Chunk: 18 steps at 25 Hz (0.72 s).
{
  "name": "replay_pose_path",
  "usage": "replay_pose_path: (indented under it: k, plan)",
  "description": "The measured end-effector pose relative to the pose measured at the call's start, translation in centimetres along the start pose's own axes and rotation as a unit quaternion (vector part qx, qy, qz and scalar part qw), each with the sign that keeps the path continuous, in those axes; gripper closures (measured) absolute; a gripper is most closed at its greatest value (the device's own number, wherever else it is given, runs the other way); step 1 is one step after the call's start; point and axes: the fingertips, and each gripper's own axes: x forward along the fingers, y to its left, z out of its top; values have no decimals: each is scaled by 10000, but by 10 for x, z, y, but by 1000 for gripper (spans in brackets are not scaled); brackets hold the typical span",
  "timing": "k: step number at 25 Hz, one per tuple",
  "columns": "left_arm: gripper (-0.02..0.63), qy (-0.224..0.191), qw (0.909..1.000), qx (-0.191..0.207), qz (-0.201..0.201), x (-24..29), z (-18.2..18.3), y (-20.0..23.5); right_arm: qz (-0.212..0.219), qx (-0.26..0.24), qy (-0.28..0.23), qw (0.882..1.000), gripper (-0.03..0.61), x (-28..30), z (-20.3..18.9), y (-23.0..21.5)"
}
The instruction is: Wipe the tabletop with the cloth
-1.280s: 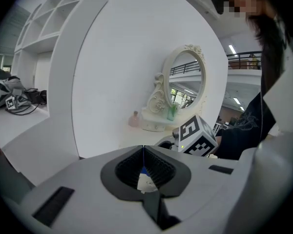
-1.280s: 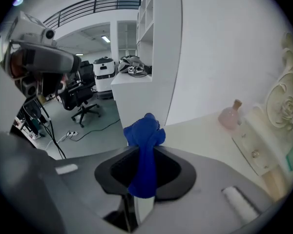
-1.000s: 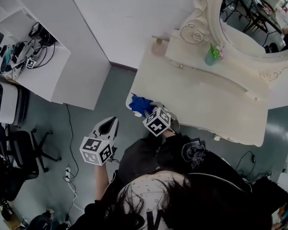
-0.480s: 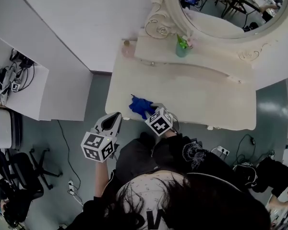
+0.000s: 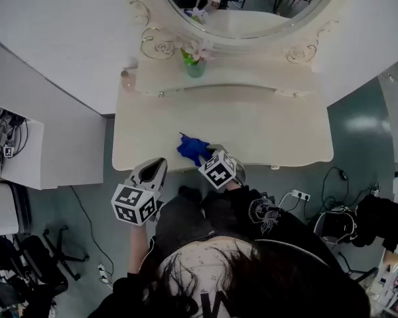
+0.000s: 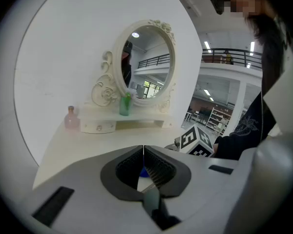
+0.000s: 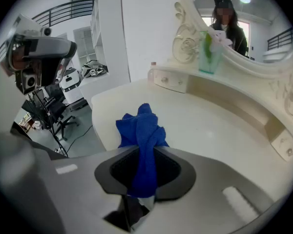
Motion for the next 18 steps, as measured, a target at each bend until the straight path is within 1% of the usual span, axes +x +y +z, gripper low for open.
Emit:
replay_pose_path:
  k: [5, 8, 13, 18]
  plan:
    - [614, 174, 9987, 266, -400, 44, 8, -62, -215, 488, -116, 9985, 492, -36, -38, -51]
    - [614, 261, 9972, 408, -573, 65, 11, -93, -356, 733, -189, 9965, 492, -56, -60, -78]
    - [614, 324, 9949, 563, -770, 95, 13, -137, -541, 996, -266, 9932, 492, -87, -95, -116]
    - [614, 361, 9915, 684, -1048, 127, 14, -181, -777, 1250, -285, 9887, 492, -119, -132, -154]
